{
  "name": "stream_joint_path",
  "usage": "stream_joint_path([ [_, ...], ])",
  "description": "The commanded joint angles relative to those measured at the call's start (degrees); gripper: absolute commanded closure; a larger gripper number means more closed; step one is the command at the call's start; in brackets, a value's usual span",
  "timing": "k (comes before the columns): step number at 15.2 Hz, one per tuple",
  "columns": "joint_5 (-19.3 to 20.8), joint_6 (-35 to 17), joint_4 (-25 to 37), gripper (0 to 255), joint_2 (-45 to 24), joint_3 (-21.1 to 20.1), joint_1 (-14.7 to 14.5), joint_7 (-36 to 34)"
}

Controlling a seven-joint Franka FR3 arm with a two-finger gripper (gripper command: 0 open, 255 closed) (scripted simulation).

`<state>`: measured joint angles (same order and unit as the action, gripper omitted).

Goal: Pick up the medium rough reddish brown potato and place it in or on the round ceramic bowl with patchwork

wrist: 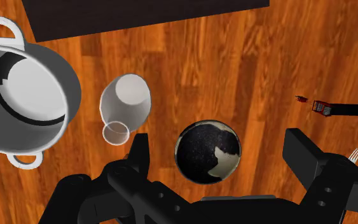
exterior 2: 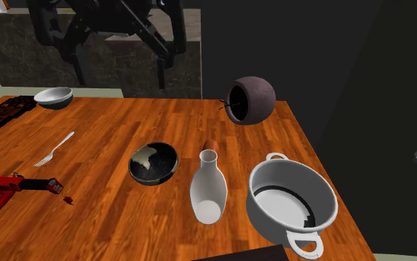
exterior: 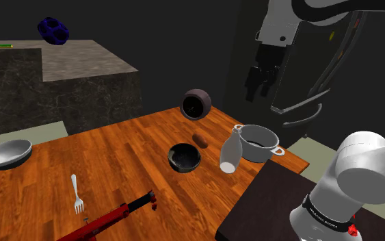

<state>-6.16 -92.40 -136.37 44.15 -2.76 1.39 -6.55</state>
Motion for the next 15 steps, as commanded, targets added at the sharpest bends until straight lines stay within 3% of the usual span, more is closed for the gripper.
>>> stream_joint_path([
  [1,0.00,0.00,0.00,0,0.00,0.00,0.00,0.00],
  [15,0.23,-20.90,2.59,0,-26.31,4.90,2.73,5.93],
])
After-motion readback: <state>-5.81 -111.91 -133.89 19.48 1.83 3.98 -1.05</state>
